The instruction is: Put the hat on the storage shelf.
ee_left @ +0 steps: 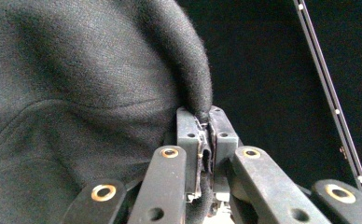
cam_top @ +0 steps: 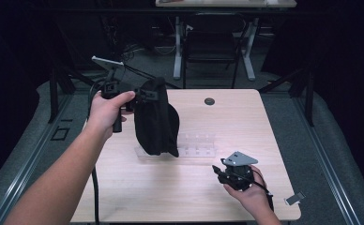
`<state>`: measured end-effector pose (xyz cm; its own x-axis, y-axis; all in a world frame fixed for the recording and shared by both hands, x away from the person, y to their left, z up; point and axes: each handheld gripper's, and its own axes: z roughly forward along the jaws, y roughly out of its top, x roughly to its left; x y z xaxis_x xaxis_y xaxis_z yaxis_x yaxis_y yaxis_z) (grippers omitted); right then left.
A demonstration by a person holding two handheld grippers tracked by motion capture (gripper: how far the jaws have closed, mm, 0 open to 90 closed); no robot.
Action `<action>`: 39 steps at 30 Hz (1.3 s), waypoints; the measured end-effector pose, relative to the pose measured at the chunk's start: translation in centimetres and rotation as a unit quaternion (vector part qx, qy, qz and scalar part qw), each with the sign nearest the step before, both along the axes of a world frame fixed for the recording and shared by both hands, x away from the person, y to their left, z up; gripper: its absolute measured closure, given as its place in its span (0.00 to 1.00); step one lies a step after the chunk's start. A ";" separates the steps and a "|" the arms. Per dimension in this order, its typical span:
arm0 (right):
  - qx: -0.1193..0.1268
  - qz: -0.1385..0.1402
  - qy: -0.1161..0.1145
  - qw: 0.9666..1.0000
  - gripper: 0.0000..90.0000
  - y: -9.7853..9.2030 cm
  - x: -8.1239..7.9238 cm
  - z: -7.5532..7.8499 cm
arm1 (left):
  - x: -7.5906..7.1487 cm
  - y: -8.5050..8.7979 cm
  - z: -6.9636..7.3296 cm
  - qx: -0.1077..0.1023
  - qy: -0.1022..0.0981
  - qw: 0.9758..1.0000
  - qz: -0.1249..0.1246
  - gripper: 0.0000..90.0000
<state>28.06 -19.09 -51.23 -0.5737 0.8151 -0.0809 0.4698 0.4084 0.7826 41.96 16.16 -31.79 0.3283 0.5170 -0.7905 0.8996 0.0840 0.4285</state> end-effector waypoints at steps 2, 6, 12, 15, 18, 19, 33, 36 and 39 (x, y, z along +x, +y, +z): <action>0.006 0.009 0.002 1.000 0.66 0.5 0.3 0.5 | 0.0 -0.2 0.0 -0.002 0.000 1.000 0.003 0.96; 0.011 0.025 0.015 1.000 0.72 1.4 0.9 1.3 | 0.1 -0.4 0.0 -0.002 0.000 1.000 0.002 0.96; 0.015 0.050 0.018 0.998 0.79 3.0 1.8 2.2 | 0.0 -0.5 0.1 -0.002 -0.004 1.000 0.001 0.95; 0.023 0.066 0.020 0.997 0.81 3.9 2.2 2.7 | 0.0 -0.5 0.1 -0.001 -0.005 1.000 0.001 0.95; 0.022 0.082 0.020 0.996 0.82 5.0 2.5 3.1 | 0.0 -0.6 0.1 -0.002 -0.003 1.000 0.002 0.95; 0.021 0.087 0.018 0.996 0.82 5.5 2.5 3.2 | 0.0 -0.6 0.1 -0.002 -0.004 1.000 0.002 0.95; 0.012 0.138 0.002 0.990 0.87 10.1 2.6 5.0 | 0.1 -0.8 0.0 -0.005 -0.006 1.000 0.001 0.95; 0.012 0.144 0.002 0.989 0.87 10.7 2.8 5.1 | 0.1 -0.8 0.0 -0.005 -0.006 1.000 -0.001 0.95; 0.008 0.145 -0.001 0.989 0.87 11.2 2.9 5.2 | 0.0 -0.8 0.0 -0.005 -0.007 1.000 -0.002 0.95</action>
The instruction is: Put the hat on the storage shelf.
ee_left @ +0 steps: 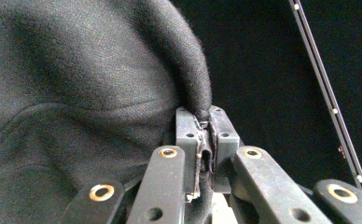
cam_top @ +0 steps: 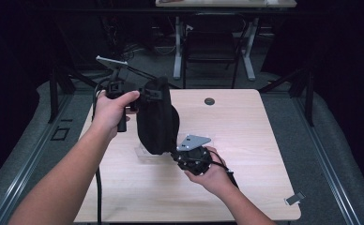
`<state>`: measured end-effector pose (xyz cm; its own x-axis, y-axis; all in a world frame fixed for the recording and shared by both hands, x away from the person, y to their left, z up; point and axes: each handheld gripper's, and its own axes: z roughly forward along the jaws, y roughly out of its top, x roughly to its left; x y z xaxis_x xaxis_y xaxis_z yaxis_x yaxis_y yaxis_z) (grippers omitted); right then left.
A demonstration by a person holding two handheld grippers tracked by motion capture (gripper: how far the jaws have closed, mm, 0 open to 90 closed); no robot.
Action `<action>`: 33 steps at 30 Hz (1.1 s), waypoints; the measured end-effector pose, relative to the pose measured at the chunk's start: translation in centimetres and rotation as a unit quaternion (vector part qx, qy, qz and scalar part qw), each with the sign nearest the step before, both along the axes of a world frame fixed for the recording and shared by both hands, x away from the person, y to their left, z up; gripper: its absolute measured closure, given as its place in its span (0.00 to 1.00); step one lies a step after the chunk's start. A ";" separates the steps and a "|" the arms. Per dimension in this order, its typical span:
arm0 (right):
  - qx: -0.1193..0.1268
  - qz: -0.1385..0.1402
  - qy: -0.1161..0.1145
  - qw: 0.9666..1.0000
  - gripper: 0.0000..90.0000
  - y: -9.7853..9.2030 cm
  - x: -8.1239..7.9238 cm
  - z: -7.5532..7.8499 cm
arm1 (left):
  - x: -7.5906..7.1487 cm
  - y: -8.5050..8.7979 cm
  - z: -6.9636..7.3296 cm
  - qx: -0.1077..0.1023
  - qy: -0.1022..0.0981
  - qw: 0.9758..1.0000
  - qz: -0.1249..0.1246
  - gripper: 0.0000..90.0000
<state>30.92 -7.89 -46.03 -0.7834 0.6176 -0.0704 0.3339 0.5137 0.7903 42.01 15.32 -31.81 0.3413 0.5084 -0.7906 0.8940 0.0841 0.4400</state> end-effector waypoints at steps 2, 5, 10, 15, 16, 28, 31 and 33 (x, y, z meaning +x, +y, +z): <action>-0.001 -0.002 -0.004 1.000 0.87 0.2 0.1 0.0 | 0.0 0.0 0.0 0.000 0.000 1.000 -0.001 0.95; -0.009 0.000 -0.006 1.000 0.89 0.4 0.2 0.1 | 0.0 0.0 0.0 0.000 0.000 1.000 0.001 0.95; -0.017 -0.001 -0.011 1.000 0.89 0.8 0.3 0.2 | 0.0 0.0 0.0 0.000 0.000 1.000 0.001 0.95; -0.025 0.002 -0.014 1.000 0.91 0.9 0.3 0.3 | 0.1 -0.2 0.0 -0.002 -0.001 1.000 0.002 0.95; -0.027 0.004 -0.016 0.999 0.92 0.9 0.4 0.2 | 0.1 -0.2 0.0 -0.002 0.000 1.000 0.002 0.95; -0.042 0.004 -0.029 0.999 0.94 0.7 0.2 0.2 | -0.1 -0.6 0.3 -0.005 -0.018 1.000 -0.001 0.80; -0.040 0.004 -0.028 0.999 0.94 0.6 0.2 0.2 | -0.2 -0.7 0.5 -0.001 -0.032 0.999 -0.001 0.71; -0.037 0.003 -0.028 0.999 0.94 0.6 0.1 0.2 | -0.3 -0.5 0.6 0.006 -0.040 0.999 0.001 0.70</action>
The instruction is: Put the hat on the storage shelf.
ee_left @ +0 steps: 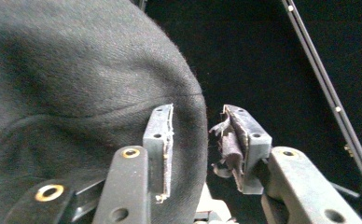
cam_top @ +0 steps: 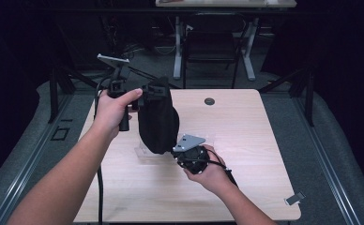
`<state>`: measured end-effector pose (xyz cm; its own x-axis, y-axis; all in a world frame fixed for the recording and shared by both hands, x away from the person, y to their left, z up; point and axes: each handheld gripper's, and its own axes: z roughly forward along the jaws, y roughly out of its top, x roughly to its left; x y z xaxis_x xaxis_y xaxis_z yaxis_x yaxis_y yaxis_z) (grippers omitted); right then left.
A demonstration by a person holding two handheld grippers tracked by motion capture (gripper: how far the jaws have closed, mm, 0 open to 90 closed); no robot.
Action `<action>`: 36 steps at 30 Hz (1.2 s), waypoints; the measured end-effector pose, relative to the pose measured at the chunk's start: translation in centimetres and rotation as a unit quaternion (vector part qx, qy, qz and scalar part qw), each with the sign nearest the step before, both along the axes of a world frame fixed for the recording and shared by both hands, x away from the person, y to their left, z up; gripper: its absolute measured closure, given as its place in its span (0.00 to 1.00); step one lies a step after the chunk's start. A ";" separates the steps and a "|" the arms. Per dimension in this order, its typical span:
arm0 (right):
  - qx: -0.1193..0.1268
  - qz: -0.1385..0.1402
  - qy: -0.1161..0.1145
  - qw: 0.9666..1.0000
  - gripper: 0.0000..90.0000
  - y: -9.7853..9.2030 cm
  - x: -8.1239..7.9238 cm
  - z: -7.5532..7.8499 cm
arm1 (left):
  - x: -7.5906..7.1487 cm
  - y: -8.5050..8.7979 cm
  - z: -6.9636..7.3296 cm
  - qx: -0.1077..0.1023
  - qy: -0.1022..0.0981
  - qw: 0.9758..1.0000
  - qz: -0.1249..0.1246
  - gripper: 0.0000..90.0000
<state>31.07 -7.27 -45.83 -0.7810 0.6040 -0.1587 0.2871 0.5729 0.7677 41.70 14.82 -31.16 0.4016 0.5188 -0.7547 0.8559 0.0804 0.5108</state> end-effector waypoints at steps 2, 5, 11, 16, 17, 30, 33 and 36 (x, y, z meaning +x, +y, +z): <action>-0.003 0.000 0.000 1.000 0.94 -0.1 0.0 0.0 | -0.1 0.3 0.1 0.007 -0.006 1.000 0.005 0.69; -0.003 -0.001 0.000 1.000 0.94 -0.3 0.0 0.0 | -0.2 1.1 0.2 0.012 -0.013 1.000 0.016 0.66; 0.005 -0.007 0.004 1.000 0.94 -0.7 0.0 -0.2 | -0.3 2.9 -0.1 0.025 -0.013 0.999 0.031 0.66; 0.018 -0.009 0.009 1.000 0.94 -1.2 0.1 -0.6 | -0.6 4.5 -1.0 0.041 -0.010 0.998 0.039 0.66; 0.021 -0.012 0.011 1.000 0.94 -1.3 0.1 -0.6 | -0.7 4.6 -1.2 0.040 -0.007 0.998 0.041 0.66; 0.024 -0.036 0.049 0.998 0.95 -2.7 0.9 -2.1 | -1.5 7.0 -3.1 0.060 0.003 0.997 0.046 0.66; 0.020 -0.035 0.045 0.998 0.95 -2.7 0.8 -2.1 | -1.7 7.4 -3.4 0.069 0.004 0.996 0.048 0.65; 0.020 -0.037 0.043 0.998 0.94 -2.8 0.8 -2.1 | -1.9 7.9 -3.6 0.074 0.001 0.996 0.050 0.65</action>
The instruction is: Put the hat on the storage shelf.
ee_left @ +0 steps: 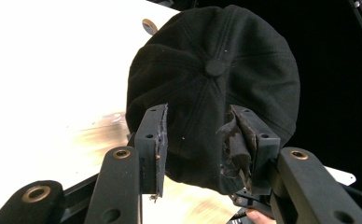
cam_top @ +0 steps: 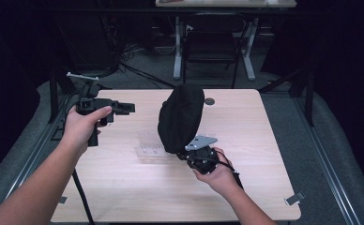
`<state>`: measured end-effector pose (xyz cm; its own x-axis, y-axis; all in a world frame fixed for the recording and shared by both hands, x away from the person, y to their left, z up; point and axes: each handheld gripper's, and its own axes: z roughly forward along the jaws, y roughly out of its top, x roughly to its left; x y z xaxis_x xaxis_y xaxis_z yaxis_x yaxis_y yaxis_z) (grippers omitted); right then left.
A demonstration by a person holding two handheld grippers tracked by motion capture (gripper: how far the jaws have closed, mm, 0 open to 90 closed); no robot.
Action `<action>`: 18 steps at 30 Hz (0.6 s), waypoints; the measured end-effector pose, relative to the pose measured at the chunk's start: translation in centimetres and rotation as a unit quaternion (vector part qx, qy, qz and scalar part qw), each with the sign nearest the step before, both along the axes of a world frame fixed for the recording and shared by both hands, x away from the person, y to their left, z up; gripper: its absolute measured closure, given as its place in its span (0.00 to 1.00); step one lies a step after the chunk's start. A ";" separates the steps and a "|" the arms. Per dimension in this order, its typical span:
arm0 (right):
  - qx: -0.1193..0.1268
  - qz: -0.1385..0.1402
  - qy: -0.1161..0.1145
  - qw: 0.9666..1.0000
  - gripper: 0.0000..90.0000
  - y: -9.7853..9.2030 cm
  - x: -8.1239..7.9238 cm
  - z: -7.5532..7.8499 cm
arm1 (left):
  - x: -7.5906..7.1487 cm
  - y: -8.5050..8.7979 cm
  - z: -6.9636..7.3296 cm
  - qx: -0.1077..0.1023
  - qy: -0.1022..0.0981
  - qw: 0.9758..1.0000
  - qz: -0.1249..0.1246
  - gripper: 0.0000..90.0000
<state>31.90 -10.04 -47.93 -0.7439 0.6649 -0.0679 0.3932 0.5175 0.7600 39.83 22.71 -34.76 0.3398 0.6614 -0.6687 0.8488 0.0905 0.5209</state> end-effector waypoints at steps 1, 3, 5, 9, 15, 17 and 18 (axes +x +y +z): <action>0.000 0.000 0.001 1.000 0.94 0.0 0.0 0.0 | -0.1 0.1 0.0 0.002 0.000 1.000 0.006 0.65; 0.001 -0.002 0.000 1.000 0.94 0.0 -0.1 0.0 | -0.1 0.3 -0.1 0.008 -0.001 1.000 0.006 0.64; -0.003 -0.002 -0.001 1.000 0.94 -0.1 -0.1 0.0 | -0.2 0.5 -0.2 0.015 0.000 1.000 0.009 0.64; -0.003 -0.007 -0.001 1.000 0.91 -0.3 -0.2 0.0 | -0.4 0.9 -0.6 0.037 -0.004 0.999 0.016 0.64; -0.005 -0.012 0.000 1.000 0.88 -1.0 -0.3 0.0 | -0.7 1.6 -1.3 0.076 -0.011 0.997 0.025 0.62; -0.002 -0.014 0.000 1.000 0.87 -1.3 -0.3 -0.1 | -0.8 1.8 -1.4 0.087 -0.013 0.996 0.026 0.61; -0.001 -0.014 0.003 1.000 0.87 -1.5 -0.3 -0.1 | -0.8 2.0 -1.6 0.094 -0.014 0.995 0.027 0.61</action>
<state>31.57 -11.53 -48.01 -0.7248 0.6860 -0.0646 0.4126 0.5073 0.7566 39.01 24.68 -36.35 0.3172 0.7916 -0.5223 0.8300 0.0347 0.5567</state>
